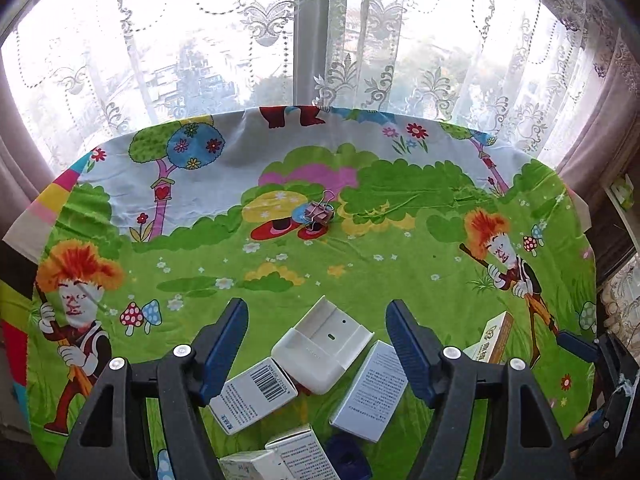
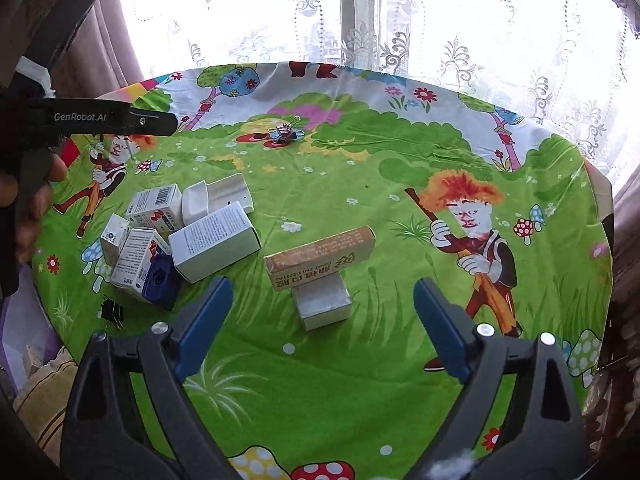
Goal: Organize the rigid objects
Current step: 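Grasp the pink binder clip with left tool while right tool grasps the beige printed box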
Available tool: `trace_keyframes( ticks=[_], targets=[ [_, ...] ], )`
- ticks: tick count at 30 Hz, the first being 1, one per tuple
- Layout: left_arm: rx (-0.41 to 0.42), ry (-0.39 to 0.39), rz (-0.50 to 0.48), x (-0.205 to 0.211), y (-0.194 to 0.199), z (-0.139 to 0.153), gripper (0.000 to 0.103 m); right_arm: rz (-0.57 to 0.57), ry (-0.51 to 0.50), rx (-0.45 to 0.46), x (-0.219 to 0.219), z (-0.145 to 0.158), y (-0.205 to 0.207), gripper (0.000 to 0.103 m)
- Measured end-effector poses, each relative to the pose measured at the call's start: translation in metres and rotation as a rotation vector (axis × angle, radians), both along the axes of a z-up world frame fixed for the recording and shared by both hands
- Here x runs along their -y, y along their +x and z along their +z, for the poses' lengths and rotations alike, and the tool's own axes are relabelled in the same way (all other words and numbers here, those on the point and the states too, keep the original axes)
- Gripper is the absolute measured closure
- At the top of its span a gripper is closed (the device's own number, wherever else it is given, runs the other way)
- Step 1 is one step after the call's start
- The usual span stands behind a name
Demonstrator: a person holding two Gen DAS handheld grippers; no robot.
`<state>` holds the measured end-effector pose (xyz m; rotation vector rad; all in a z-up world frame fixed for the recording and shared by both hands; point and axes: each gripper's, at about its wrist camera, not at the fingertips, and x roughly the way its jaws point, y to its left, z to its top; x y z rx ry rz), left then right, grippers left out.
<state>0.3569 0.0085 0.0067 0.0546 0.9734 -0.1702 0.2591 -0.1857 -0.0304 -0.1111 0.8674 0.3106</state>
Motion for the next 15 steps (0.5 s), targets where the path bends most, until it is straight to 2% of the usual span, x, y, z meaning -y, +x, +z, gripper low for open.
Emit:
trace_keyframes(
  ticks=[7, 15],
  targets=[
    [-0.071, 0.065, -0.160, 0.029, 0.089, -0.047, 0.031, 0.019, -0.019, 0.005, -0.002, -0.018, 0.023, 0.006],
    [-0.117, 0.172, -0.214, 0.041, 0.153, -0.092, 0.031, 0.048, 0.021, 0.003, 0.000, -0.031, 0.033, 0.003]
  ],
)
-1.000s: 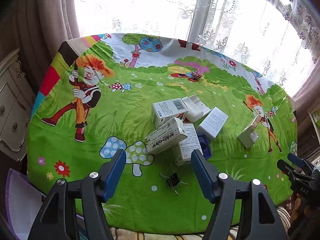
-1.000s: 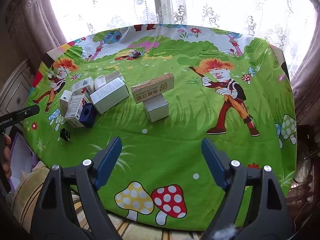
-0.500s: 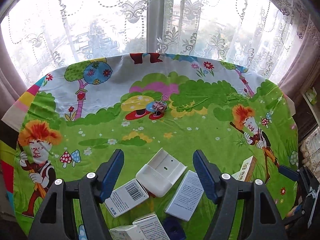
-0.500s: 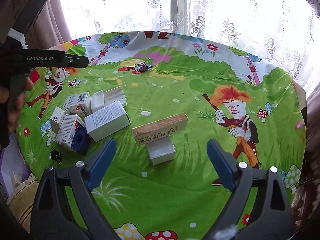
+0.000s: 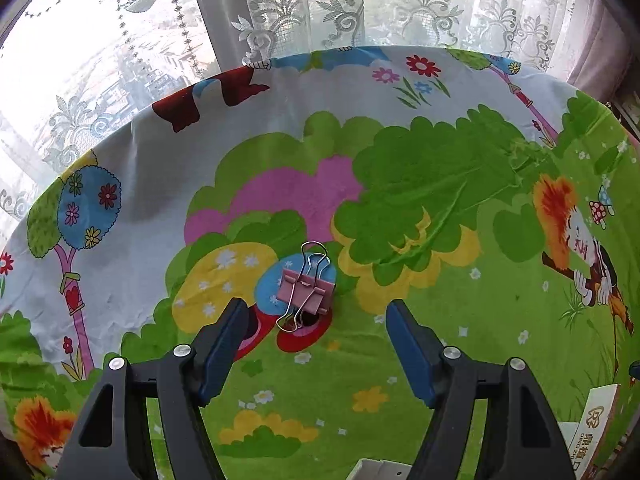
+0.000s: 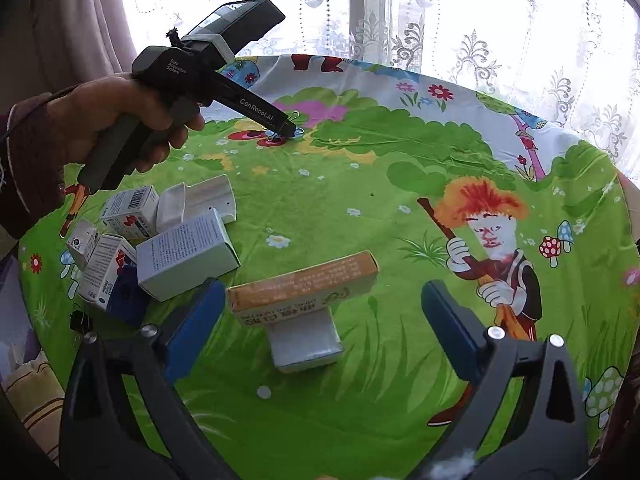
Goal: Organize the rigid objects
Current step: 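Grasp the pink binder clip with left tool while right tool grasps the beige printed box, then carry the pink clip and beige box over the purple box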
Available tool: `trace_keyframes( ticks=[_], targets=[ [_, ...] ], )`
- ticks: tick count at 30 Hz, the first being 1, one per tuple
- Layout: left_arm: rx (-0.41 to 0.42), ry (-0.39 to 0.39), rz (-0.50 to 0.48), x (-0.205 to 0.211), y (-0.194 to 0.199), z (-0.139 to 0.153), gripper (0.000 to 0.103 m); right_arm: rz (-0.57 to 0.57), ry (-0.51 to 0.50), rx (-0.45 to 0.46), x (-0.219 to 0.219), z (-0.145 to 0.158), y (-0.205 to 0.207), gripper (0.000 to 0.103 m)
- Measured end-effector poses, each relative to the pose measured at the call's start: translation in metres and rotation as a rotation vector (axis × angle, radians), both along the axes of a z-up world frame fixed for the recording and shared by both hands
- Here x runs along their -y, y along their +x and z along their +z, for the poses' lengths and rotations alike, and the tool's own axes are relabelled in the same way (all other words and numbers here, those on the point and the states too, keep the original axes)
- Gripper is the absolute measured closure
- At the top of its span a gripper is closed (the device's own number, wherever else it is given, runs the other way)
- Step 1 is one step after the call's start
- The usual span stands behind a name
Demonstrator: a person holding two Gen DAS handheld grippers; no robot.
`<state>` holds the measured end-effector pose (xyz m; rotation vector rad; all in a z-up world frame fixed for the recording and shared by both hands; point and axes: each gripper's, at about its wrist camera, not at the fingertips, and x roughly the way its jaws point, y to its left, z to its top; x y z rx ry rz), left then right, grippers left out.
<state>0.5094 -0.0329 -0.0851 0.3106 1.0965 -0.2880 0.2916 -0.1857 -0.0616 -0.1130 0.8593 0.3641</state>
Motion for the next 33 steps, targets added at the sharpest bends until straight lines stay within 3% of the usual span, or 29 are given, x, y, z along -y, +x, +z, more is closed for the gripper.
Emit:
trace_keyframes(
  ticks=[5, 7, 10, 15, 17, 23, 29, 33],
  targets=[
    [-0.031, -0.017, -0.003, 0.000, 0.018, -0.016, 0.033, 0.026, 0.004, 0.003, -0.002, -0.007, 0.005, 0.003],
    [-0.056, -0.026, -0.020, 0.000, 0.020, -0.020, 0.055, 0.038, 0.013, -0.002, -0.003, -0.009, 0.006, 0.003],
    [-0.095, -0.060, -0.026, 0.000, 0.017, -0.022, 0.070, 0.056, 0.028, -0.013, -0.004, -0.013, 0.007, 0.003],
    [-0.097, -0.058, -0.034, 0.001, -0.004, -0.013, 0.070, 0.068, 0.008, 0.013, -0.007, -0.014, 0.005, 0.006],
    [-0.089, -0.075, -0.034, 0.000, -0.016, -0.004, 0.070, 0.070, 0.004, -0.001, -0.007, -0.015, 0.006, 0.020],
    [-0.068, -0.135, -0.024, -0.008, -0.060, 0.032, 0.070, 0.080, 0.014, 0.015, -0.007, -0.011, -0.003, 0.020],
    [-0.045, -0.250, 0.039, -0.030, -0.112, 0.063, 0.070, 0.049, 0.031, 0.038, -0.002, 0.009, -0.021, 0.020],
    [-0.013, -0.287, 0.090, -0.044, -0.156, 0.078, 0.070, 0.035, 0.047, 0.052, -0.004, 0.024, -0.039, 0.020]
  ],
)
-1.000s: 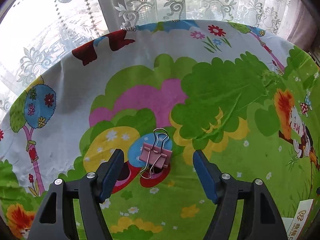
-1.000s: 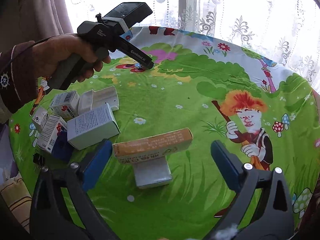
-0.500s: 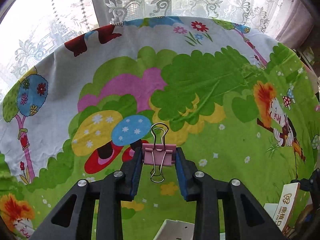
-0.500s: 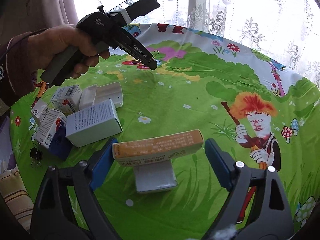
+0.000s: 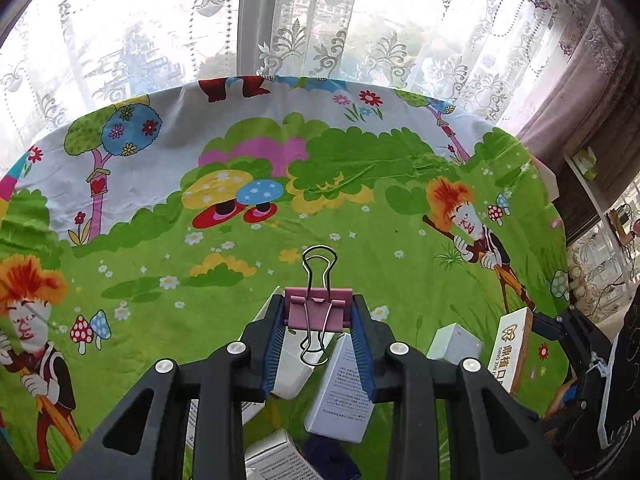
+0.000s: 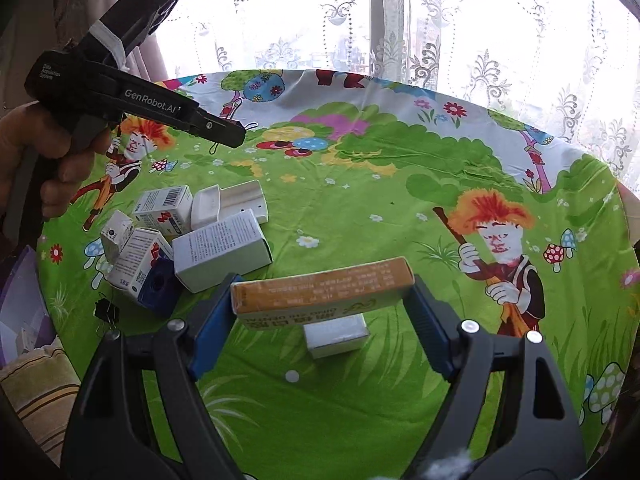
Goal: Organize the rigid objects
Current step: 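Carry the pink clip and beige box over the purple box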
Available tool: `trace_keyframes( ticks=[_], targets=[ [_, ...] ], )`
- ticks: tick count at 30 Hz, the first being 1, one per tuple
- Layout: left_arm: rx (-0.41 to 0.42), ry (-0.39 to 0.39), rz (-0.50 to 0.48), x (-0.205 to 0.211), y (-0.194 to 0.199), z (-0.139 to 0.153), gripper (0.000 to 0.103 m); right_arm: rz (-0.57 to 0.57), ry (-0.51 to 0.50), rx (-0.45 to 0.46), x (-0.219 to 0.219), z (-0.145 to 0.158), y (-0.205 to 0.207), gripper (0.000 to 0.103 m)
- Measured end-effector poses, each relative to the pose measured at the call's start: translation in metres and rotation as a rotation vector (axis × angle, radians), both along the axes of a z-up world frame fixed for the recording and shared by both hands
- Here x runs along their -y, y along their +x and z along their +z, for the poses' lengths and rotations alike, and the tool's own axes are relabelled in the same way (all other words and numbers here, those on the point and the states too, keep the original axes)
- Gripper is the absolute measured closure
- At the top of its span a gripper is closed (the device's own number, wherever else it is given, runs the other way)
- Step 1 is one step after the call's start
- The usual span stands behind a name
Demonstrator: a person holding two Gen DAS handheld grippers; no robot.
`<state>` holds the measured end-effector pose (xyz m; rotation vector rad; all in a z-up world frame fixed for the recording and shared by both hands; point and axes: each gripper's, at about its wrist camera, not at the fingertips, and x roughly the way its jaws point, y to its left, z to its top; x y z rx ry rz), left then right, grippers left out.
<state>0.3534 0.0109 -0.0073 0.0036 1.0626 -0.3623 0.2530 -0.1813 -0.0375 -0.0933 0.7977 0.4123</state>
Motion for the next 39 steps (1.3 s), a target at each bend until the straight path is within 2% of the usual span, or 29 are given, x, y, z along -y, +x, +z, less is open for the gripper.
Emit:
trace_keyframes(
  ticks=[3, 6, 10, 18, 28, 39],
  targets=[
    [-0.002, -0.037, 0.035, -0.013, -0.032, 0.008, 0.070, 0.001, 0.005, 0.014, -0.007, 0.013, -0.016, 0.020],
    [0.030, -0.015, 0.061, -0.022, -0.065, 0.016, 0.070, 0.011, 0.019, 0.020, -0.015, 0.027, -0.033, 0.020],
    [0.056, -0.041, 0.085, -0.036, -0.106, 0.029, 0.070, 0.028, 0.057, 0.018, -0.027, 0.047, -0.060, 0.020],
    [0.126, -0.060, 0.123, -0.054, -0.184, 0.048, 0.070, 0.057, 0.064, 0.035, -0.048, 0.080, -0.115, 0.020],
    [0.194, -0.133, 0.219, -0.092, -0.279, 0.069, 0.070, 0.087, 0.103, 0.047, -0.065, 0.124, -0.175, 0.020],
    [0.308, -0.187, 0.313, -0.140, -0.378, 0.102, 0.070, 0.137, 0.240, -0.088, -0.084, 0.156, -0.253, 0.020]
  ],
)
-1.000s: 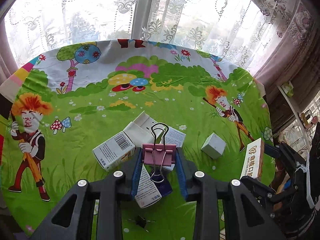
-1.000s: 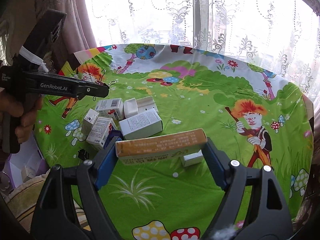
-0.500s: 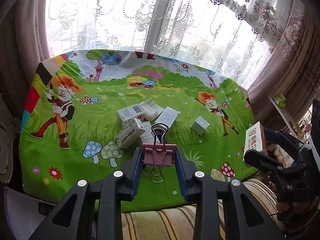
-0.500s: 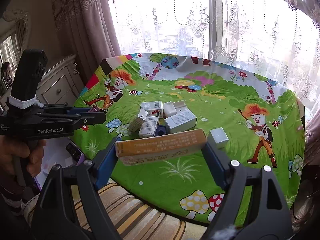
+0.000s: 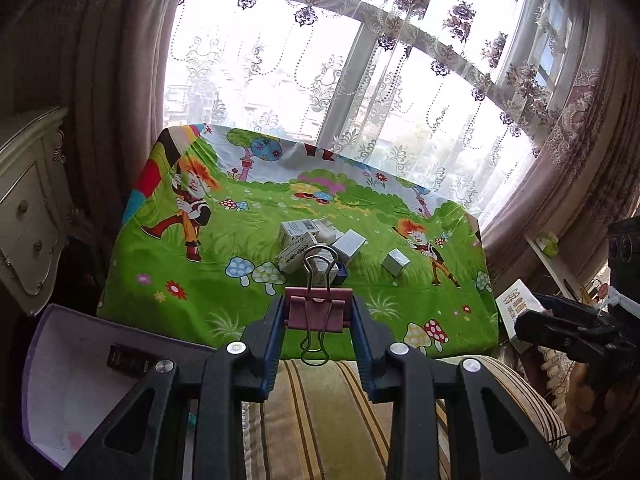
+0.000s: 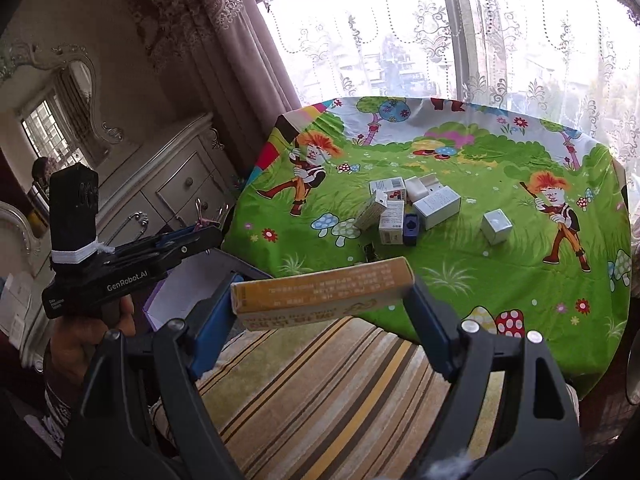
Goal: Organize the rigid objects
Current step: 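Carry the pink clip and beige box over the purple box, then open both tools to release the clip and box into the purple box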
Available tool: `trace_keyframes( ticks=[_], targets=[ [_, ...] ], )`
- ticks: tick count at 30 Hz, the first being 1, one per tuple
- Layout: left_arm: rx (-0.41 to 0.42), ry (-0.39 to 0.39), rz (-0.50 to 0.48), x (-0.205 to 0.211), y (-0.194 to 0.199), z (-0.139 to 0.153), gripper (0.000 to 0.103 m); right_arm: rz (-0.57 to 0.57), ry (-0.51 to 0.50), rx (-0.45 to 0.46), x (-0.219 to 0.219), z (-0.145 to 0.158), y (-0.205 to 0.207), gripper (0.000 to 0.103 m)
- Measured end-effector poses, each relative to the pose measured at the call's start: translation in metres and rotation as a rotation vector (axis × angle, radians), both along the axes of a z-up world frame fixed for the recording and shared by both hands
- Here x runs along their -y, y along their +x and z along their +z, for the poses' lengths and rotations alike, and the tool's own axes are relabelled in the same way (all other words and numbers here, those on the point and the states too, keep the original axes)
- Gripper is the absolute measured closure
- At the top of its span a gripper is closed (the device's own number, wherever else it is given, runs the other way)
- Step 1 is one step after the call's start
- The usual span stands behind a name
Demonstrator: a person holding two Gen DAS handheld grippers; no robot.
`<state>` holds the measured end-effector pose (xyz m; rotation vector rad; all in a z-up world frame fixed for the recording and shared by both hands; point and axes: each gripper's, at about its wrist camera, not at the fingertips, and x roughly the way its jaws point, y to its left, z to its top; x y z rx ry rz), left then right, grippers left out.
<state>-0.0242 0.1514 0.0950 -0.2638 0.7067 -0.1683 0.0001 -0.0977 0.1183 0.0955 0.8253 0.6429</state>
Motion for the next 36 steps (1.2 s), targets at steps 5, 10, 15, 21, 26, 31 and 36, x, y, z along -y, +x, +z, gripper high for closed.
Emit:
trace_keyframes(
  ticks=[5, 10, 15, 21, 26, 31, 36],
  targets=[
    [0.009, -0.017, 0.040, -0.016, -0.024, 0.003, 0.070, 0.023, 0.035, -0.029, -0.007, 0.012, -0.023, 0.019],
    [0.006, -0.046, 0.060, -0.022, -0.032, -0.007, 0.070, 0.042, -0.010, -0.020, -0.018, 0.003, -0.028, 0.019],
    [-0.031, -0.031, 0.098, -0.027, -0.033, -0.030, 0.070, 0.051, -0.089, 0.132, -0.036, -0.014, -0.003, 0.019],
    [-0.077, 0.024, 0.243, -0.052, -0.030, -0.055, 0.070, 0.017, -0.210, 0.216, -0.065, -0.052, 0.033, 0.019],
    [-0.115, 0.056, 0.360, -0.075, -0.030, -0.075, 0.070, 0.015, -0.283, 0.218, -0.098, -0.088, 0.044, 0.019],
    [-0.169, 0.075, 0.459, -0.101, -0.031, -0.096, 0.070, 0.139, -0.331, 0.192, -0.140, -0.103, 0.040, 0.019],
    [-0.210, 0.049, 0.534, -0.124, -0.036, -0.112, 0.070, 0.301, -0.374, 0.138, -0.191, -0.117, 0.031, 0.019]
  ],
)
